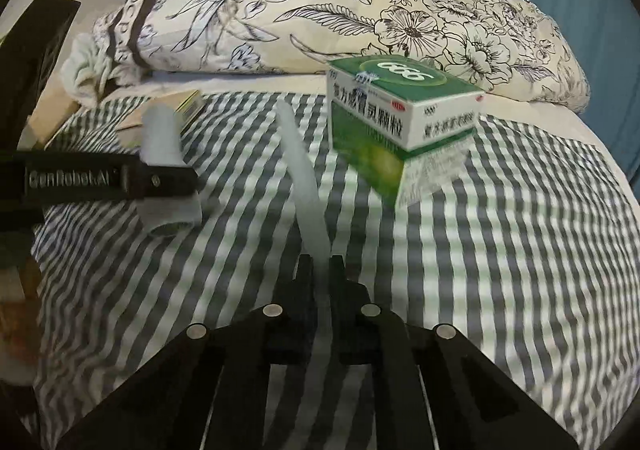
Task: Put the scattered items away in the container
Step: 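Grasp the white bottle with the left tool while the right grasps the white plastic stick, then carry the bottle toward the cardboard box with the left tool while the right carries the stick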
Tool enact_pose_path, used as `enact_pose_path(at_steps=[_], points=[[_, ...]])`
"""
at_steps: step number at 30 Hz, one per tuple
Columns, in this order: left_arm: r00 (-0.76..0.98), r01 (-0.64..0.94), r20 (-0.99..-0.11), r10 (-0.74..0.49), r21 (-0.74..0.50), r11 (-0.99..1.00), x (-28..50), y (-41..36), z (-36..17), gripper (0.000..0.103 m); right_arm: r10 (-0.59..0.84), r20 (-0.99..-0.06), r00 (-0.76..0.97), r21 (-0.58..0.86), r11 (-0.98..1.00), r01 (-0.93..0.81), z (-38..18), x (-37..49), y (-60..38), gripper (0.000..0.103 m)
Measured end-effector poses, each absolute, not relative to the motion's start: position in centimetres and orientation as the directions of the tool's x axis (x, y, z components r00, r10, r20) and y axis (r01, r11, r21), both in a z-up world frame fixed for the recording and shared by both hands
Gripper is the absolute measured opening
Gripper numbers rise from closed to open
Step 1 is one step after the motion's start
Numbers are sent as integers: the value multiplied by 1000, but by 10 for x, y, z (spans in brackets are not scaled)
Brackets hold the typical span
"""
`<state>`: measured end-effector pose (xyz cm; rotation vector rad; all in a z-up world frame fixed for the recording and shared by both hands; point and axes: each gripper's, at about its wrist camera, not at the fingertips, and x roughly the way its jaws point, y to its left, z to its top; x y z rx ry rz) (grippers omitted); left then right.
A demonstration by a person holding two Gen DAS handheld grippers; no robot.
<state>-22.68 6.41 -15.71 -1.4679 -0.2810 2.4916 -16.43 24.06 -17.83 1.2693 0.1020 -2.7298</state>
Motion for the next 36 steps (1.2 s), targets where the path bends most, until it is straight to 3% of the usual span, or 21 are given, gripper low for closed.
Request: enact_pose_path(at_steps=[7,9,10,11,13,17,20,21,22,23,26,29,36], points=[[-448,-89,-832,327,-322,-943,-189,41,-155,49,-172,-801,-573,70,-978,196,-175,-113,243,14],[-433,-91,-836,338,-332,-939,-182,37,-158,50,-172,-812,-558,63,-976,209,-176,-108,241,38],[-423,-92,-840,339,-333,-938,-181,36,-160,57,-164,-807,-567,57,-978,201,-175,-107,241,55],[-415,-89,-843,341,-335,-938,-182,36,-162,63,-158,-797,-583,58,-981,186,-172,-107,241,57],[-420,-59,-848,323,-330,-942,-185,33,-163,81,-181,-785,-593,98,-981,170,-166,-114,245,57],[-456,-14,-815,358,-395,-918,-195,23,-157,81,-201,-769,-607,128,-979,161,-163,-143,238,57],[-449,4,-829,333,-375,-927,-205,22,-163,81,-188,-785,-591,130,-982,139,-172,-173,226,54],[-446,10,-837,318,-360,-933,-208,22,-167,75,-183,-792,-583,131,-983,132,-176,-179,224,48],[-442,11,-840,315,-357,-934,-208,22,-170,59,-173,-805,-568,127,-985,121,-181,-185,221,21],[-437,12,-840,322,-364,-931,-209,21,-174,58,-155,-824,-545,118,-988,103,-189,-191,219,12],[-459,-21,-819,344,-377,-926,-203,18,-172,46,-151,-810,-567,120,-989,92,-186,-185,218,10],[-487,-74,-823,292,-294,-953,-192,24,-160,46,-144,-789,-597,102,-989,104,-171,-170,220,10],[-519,-94,-799,305,-301,-949,-162,23,-136,45,-186,-755,-628,153,-982,107,-137,-140,232,10]])
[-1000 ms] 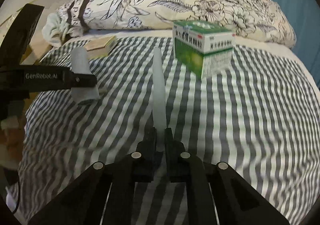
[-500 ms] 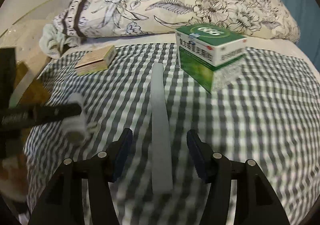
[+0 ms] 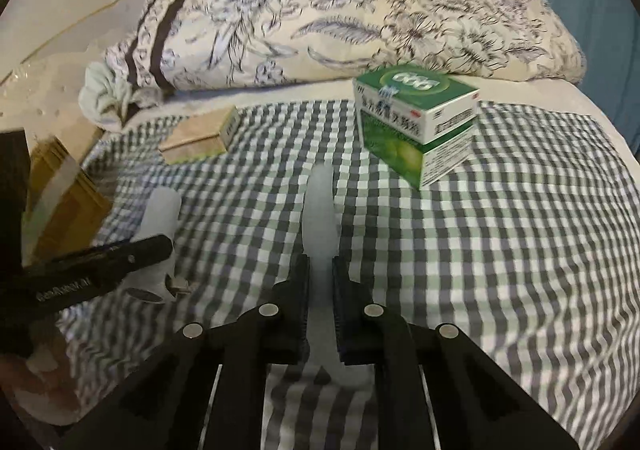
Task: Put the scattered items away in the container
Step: 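Carry the bottle toward the cardboard box with the left tool while the right carries the stick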
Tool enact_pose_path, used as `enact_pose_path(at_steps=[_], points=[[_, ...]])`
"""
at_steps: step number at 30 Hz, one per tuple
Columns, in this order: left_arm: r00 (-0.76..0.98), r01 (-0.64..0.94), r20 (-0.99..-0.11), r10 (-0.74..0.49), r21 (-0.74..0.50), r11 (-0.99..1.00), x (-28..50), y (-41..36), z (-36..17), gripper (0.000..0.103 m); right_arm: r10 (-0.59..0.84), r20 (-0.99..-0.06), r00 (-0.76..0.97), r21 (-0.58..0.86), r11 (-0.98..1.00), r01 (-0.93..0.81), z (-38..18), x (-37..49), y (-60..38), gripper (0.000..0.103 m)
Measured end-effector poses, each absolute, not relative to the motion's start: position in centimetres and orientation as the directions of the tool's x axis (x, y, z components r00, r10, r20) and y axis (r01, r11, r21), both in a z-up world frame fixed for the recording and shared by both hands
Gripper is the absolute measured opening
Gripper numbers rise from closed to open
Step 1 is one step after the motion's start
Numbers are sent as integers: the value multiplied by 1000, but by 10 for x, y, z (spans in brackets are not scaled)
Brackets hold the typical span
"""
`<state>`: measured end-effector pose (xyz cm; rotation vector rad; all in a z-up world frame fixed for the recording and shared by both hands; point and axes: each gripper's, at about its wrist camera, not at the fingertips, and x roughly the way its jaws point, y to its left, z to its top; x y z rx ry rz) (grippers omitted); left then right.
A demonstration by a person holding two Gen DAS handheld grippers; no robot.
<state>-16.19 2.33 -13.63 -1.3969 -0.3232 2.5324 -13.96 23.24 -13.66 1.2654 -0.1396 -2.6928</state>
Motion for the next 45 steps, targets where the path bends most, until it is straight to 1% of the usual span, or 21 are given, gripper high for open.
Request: enact_pose_path(at_steps=[5,14,18,23,30,38,45], points=[[-539,-92,-782,313,-315,-945,-139,19,-113,45,-209,-728,-653,170,-978,123,-114,-116,234,10],[-615,-128,-739,277,-253,-959,-94,19,-59,45,-230,-694,-682,161,-973,164,-77,-80,221,10],[-641,-120,-725,252,-229,-966,-72,11,-41,45,-245,-675,-696,165,-969,182,-58,-62,211,10],[-663,-123,-706,249,-225,-967,-50,-3,-22,45,-273,-664,-696,155,-961,230,-34,-42,191,10],[-705,-82,-677,209,-215,-973,-28,-41,5,45,-328,-622,-711,152,-941,302,-3,-20,157,10],[-747,-21,-648,150,-202,-979,-17,-99,36,45,-394,-586,-708,146,-911,386,23,-16,101,10],[-759,41,-643,102,-203,-978,-15,-154,42,45,-460,-572,-679,153,-873,462,33,-20,38,10]])
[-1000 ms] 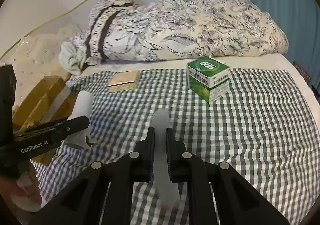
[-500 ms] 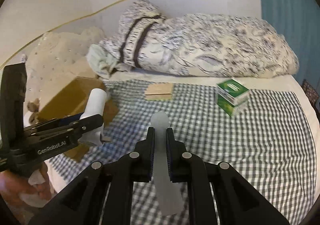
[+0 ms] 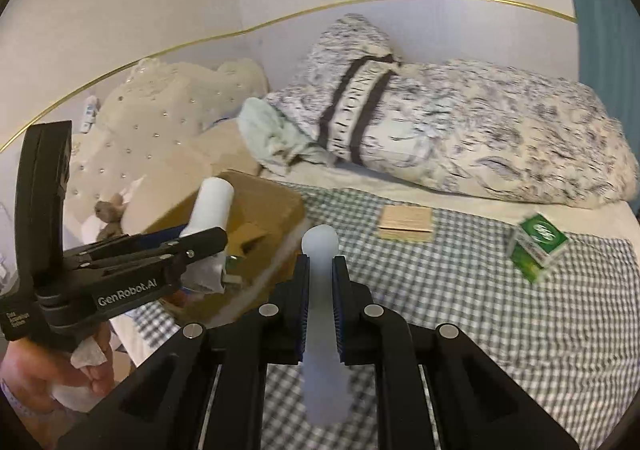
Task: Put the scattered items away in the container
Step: 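Carry the bottle toward the cardboard box with the left tool while the right carries the stick, then open the left tool dropping the bottle in the box while the right drops the stick in, then move both tools back toward the tan wooden box and green medicine box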
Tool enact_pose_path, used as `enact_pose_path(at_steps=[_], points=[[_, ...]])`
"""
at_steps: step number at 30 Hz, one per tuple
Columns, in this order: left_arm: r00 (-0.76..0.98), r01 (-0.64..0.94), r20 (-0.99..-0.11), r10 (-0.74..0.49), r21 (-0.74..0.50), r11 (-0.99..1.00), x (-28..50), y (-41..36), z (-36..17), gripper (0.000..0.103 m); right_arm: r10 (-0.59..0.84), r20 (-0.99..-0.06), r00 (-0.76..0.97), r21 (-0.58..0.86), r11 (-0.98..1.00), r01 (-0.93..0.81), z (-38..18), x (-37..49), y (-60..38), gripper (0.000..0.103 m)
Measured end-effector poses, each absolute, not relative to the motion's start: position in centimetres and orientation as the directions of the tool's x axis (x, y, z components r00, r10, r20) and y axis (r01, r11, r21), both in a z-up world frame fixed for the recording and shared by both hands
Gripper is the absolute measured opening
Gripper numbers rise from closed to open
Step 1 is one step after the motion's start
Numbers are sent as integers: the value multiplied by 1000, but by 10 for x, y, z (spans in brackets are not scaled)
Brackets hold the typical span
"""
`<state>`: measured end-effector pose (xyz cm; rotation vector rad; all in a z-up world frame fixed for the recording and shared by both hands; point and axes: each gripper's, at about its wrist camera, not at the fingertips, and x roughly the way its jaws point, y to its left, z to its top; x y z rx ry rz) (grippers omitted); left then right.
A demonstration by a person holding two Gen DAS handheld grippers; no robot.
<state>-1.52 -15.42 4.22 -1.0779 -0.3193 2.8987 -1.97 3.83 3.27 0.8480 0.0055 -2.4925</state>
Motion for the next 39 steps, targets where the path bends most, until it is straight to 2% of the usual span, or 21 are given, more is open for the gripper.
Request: enact_pose_path(at_steps=[2,3,12,13,14,15,16,17,18,19,22,25,27,29,31,34,39], points=[[-757,63,-647,92,-213,-975,-17,-171,37,42,-476,-569,-671,151,-862,484,34,-24,20,10],[-758,76,-647,87,-219,-973,-19,-180,35,36,-487,-568,-663,154,-855,496,33,-26,11,10],[-742,170,-669,45,-253,-953,-38,-247,4,36,-544,-585,-601,160,-804,572,19,-69,-76,11],[-738,171,-673,43,-248,-953,-40,-249,0,37,-545,-591,-594,157,-801,578,16,-73,-84,14],[-735,172,-677,44,-249,-953,-42,-252,-4,40,-547,-594,-589,159,-798,581,12,-78,-91,22],[-734,177,-678,40,-248,-952,-42,-254,-7,48,-547,-594,-590,162,-799,578,9,-82,-96,24],[-732,188,-681,30,-243,-952,-41,-256,-9,54,-554,-591,-586,174,-797,578,6,-86,-100,38],[-728,203,-686,14,-236,-950,-42,-258,-12,65,-560,-595,-576,194,-796,573,3,-91,-103,63],[-726,220,-687,-2,-230,-948,-41,-260,-15,71,-563,-597,-571,214,-798,563,2,-94,-104,73],[-726,228,-687,-11,-225,-947,-41,-261,-17,75,-564,-593,-575,236,-804,545,1,-97,-101,77],[-720,248,-694,-30,-216,-944,-39,-262,-21,83,-576,-569,-587,281,-807,520,1,-99,-84,77],[-705,259,-709,-38,-208,-943,-39,-254,-21,92,-521,-557,-647,254,-849,464,1,-98,-56,78],[-711,241,-703,-19,-218,-946,-37,-242,-19,92,-469,-551,-690,225,-880,419,-2,-93,-31,84],[-724,217,-690,-8,-217,-952,-36,-226,-16,97,-406,-538,-738,195,-912,360,-6,-85,0,93],[-741,184,-672,13,-222,-958,-35,-204,-14,103,-355,-513,-782,172,-935,312,-12,-76,36,94],[-748,114,-660,68,-229,-967,-43,-165,-13,103,-293,-515,-806,122,-955,269,-20,-67,85,96],[-701,35,-703,122,-205,-978,-72,-105,-23,103,-225,-527,-820,95,-974,206,-27,-68,163,96]])
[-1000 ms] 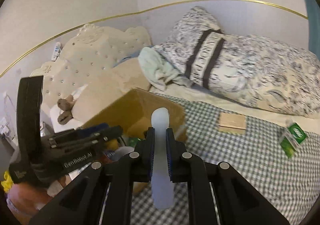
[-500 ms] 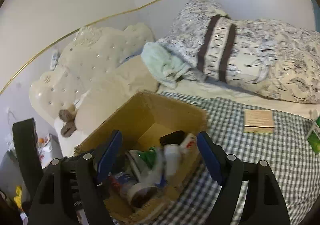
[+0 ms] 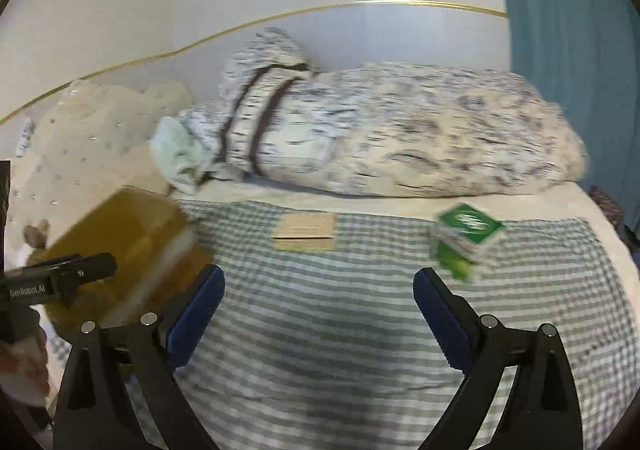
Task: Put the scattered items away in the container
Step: 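Move both tools back toward the tan wooden box and green medicine box, then grasp the tan wooden box with the left tool while the right grasps the green medicine box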
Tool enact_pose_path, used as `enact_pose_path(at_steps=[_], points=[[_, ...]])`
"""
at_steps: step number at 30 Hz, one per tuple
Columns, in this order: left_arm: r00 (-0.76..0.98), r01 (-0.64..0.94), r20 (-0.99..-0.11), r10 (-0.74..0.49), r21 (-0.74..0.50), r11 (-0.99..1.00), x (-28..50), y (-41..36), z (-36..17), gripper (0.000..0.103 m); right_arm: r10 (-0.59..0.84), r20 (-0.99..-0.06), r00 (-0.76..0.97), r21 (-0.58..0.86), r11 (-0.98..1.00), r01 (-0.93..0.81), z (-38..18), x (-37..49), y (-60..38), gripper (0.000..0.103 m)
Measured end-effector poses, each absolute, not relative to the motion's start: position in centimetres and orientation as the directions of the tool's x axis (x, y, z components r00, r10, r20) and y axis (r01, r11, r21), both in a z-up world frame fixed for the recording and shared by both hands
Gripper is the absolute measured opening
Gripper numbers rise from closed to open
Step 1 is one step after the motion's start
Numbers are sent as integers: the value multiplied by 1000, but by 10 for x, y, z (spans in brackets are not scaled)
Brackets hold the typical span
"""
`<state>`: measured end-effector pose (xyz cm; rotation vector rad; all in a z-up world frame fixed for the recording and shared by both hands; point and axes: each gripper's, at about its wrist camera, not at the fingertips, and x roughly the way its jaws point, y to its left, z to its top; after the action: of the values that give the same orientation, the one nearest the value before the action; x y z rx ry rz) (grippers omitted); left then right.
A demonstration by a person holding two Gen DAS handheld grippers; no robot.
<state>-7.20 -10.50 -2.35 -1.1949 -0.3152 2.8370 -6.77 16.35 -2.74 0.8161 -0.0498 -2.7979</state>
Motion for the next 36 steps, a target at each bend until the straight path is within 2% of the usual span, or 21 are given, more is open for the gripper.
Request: enact_pose_path(at_steps=[5,9,16,20,32,36], points=[[-661,-26,-736,145,-170,-985,-102,-60,-36,103,-285,-580,-763,112,-956,273,-36,-96,219,97],[-629,-33,-768,119,-126,-991,-135,-38,-50,103,-196,-631,-750,-22,-963,270,-43,-130,242,97],[-556,19,-825,104,-138,-990,-184,-26,-95,103,-121,-683,-721,-166,-934,315,-79,-207,266,97],[-506,52,-854,121,-170,-984,-197,-29,-126,103,-149,-741,-655,-94,-943,321,-96,-248,291,97],[-459,84,-883,98,-153,-985,-206,-41,-161,103,-108,-805,-584,-154,-912,381,-140,-308,291,97],[-457,87,-885,92,-147,-985,-210,-40,-164,103,-132,-814,-566,-74,-943,325,-153,-319,286,96]])
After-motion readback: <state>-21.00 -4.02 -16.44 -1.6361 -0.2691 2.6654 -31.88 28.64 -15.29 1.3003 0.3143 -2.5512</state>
